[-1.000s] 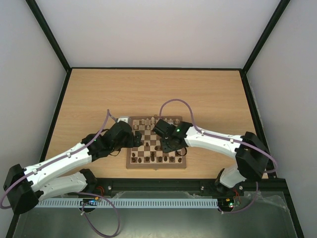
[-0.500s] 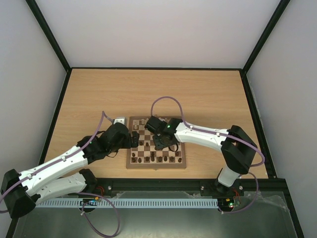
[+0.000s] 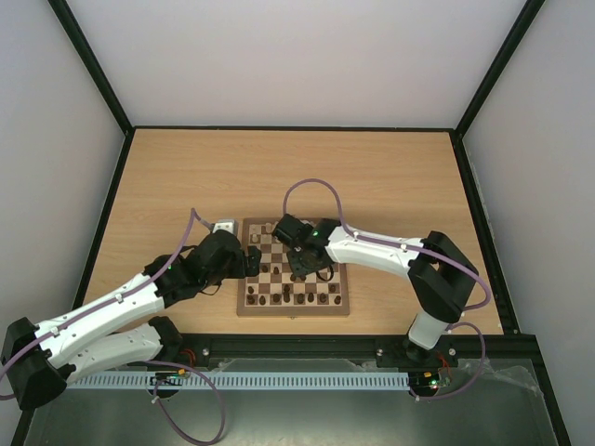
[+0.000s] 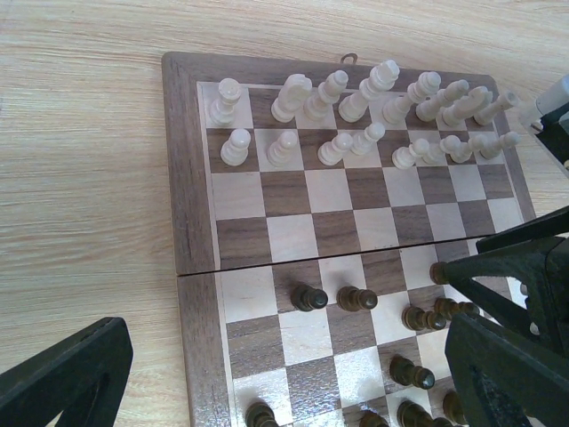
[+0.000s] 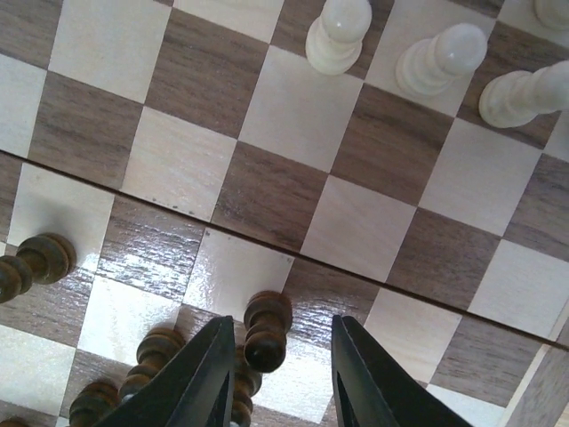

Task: Set up the chess pieces on the board
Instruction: Pick up the chess piece from the chessboard.

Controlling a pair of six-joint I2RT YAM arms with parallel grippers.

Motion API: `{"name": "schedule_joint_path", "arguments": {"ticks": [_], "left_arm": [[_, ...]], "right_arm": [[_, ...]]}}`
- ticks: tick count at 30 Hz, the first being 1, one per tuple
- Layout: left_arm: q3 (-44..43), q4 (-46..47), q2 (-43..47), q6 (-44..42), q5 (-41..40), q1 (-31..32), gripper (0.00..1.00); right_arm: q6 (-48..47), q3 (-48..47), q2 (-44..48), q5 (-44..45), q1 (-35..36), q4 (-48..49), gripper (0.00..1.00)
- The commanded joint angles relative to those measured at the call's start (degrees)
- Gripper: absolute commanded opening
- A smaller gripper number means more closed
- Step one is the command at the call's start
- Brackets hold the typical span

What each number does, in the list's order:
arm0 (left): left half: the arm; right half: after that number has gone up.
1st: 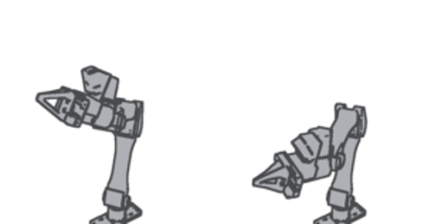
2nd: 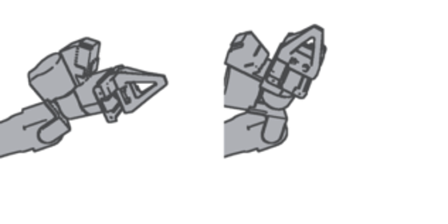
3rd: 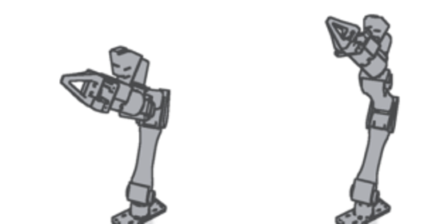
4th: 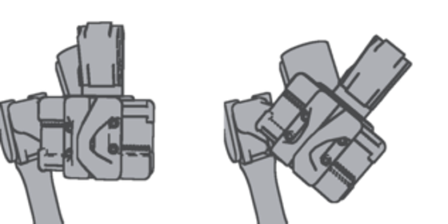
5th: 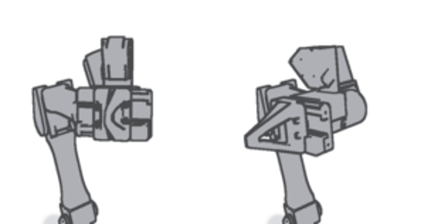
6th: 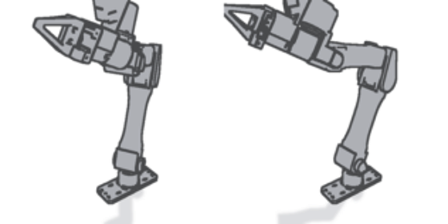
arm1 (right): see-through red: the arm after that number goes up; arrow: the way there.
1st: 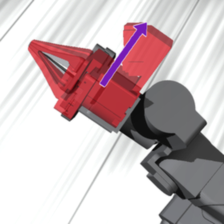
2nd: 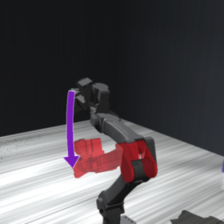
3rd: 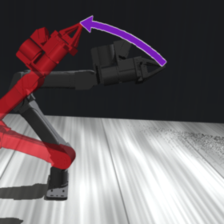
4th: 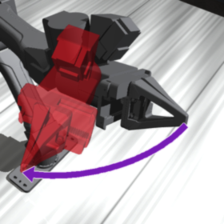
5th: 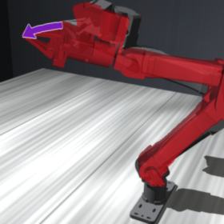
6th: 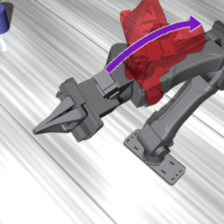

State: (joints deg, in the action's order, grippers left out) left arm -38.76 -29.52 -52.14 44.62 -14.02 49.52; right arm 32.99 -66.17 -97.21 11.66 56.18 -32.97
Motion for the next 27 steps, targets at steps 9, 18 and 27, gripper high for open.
{"name": "schedule_joint_path", "arguments": {"ticks": [9,18,27], "left_arm": [[0.94,-0.76,0.61,0.38,-0.94,-0.30,0.99],[0.99,-0.45,0.50,0.25,-0.83,-0.29,0.99],[1.32,0.24,-0.04,-0.02,-0.40,-0.29,1.00]], "right_arm": [[-1.60,-0.28,-1.52,-1.09,-1.04,0.21,0.21],[-1.38,0.57,-0.37,-0.71,-1.18,-0.14,0.10],[0.67,4.00,6.37,0.90,-1.21,-3.17,0.10]]}}
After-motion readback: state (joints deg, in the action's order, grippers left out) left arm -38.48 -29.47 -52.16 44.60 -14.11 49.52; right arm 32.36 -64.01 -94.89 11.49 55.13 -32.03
